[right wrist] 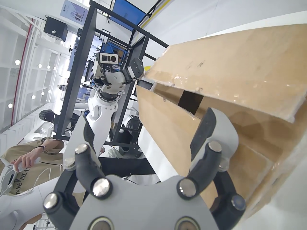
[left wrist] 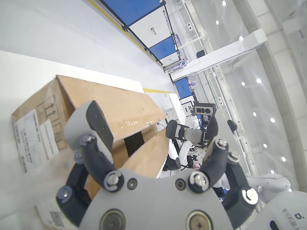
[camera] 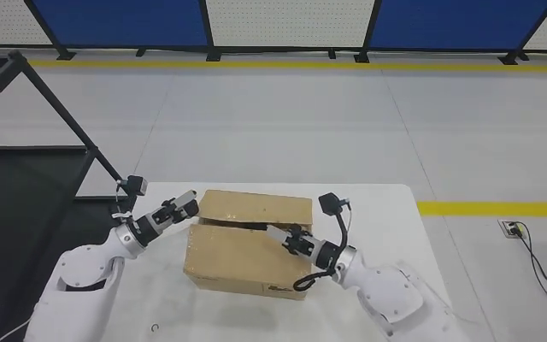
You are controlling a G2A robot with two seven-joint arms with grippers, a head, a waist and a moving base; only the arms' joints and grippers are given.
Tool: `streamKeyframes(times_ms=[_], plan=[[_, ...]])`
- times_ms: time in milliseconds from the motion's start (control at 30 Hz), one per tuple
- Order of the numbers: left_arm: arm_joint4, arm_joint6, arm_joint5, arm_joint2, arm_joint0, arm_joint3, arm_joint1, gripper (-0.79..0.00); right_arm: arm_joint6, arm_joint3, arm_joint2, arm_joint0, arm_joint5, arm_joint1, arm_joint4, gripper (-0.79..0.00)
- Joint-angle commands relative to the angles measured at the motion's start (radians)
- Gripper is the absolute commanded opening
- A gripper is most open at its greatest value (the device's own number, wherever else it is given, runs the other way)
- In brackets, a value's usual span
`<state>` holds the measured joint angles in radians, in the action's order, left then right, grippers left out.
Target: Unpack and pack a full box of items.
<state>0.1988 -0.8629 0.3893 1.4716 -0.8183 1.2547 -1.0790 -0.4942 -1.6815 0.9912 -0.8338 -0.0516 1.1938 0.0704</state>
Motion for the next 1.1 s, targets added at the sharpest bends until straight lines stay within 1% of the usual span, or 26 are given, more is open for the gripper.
streamKeyframes(times_ms=[0, 133, 300, 500, 667, 767, 900, 1067], plan=[[-0.004, -0.001, -0.006, -0.002, -0.003, 0.004, 0.001, 0.0, 0.008, 0.017, -0.009, 0.015, 0.008, 0.006, -0.006, 0.0], [-0.017, -0.018, -0.018, -0.012, -0.005, 0.011, 0.004, 0.0, 0.031, 0.054, -0.02, 0.04, 0.009, 0.018, -0.034, 0.0], [-0.02, -0.03, -0.022, -0.013, -0.005, 0.016, 0.009, 0.0, 0.048, 0.104, -0.025, 0.059, -0.027, 0.031, -0.069, 0.0], [0.001, -0.023, -0.041, 0.025, -0.002, -0.003, 0.019, 0.0, 0.044, 0.145, -0.03, 0.066, -0.03, 0.04, -0.072, 0.0], [-0.02, 0.013, -0.072, 0.045, 0.005, -0.037, 0.026, 0.0, 0.041, 0.174, -0.029, 0.073, -0.024, 0.047, -0.076, 0.0], [-0.069, 0.038, -0.085, 0.028, 0.02, -0.061, 0.027, 0.0, 0.038, 0.186, -0.031, 0.078, -0.019, 0.051, -0.078, 0.0], [-0.082, 0.036, -0.094, -0.019, 0.049, -0.099, 0.021, 0.0, 0.032, 0.195, -0.032, 0.084, -0.013, 0.056, -0.077, 0.0], [-0.106, 0.029, -0.092, -0.086, 0.102, -0.161, 0.01, 0.0, 0.027, 0.2, -0.023, 0.086, -0.009, 0.06, -0.075, 0.0]])
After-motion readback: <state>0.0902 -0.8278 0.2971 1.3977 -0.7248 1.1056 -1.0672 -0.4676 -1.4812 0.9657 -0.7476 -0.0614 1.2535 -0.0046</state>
